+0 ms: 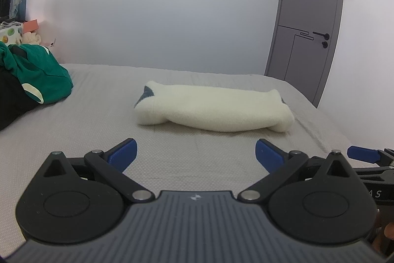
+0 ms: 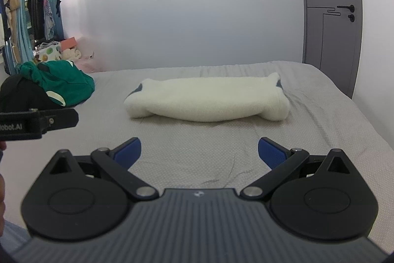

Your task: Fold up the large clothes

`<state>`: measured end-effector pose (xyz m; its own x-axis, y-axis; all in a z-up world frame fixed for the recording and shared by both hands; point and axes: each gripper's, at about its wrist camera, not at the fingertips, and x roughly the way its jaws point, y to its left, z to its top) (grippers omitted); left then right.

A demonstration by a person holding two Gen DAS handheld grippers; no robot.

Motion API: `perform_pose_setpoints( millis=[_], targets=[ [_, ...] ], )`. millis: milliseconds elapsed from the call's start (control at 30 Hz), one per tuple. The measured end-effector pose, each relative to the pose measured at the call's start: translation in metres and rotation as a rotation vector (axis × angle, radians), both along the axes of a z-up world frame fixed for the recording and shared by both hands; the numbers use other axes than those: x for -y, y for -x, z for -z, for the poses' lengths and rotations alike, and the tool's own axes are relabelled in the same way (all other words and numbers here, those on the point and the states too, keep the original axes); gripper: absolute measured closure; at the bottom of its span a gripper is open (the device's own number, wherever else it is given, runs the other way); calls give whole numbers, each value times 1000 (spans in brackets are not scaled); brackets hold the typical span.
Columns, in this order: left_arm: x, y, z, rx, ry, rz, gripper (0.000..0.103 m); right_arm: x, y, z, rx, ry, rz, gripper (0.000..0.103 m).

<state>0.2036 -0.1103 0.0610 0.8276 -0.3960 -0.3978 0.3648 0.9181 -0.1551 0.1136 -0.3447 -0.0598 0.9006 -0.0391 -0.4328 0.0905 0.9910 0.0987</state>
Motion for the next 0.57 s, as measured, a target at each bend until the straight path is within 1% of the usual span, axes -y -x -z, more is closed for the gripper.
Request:
perform_pose_setpoints(
  millis=[567],
  targets=[
    [1, 4, -2, 6, 4, -1, 0, 1, 0, 1, 0, -3, -3, 0]
  ],
)
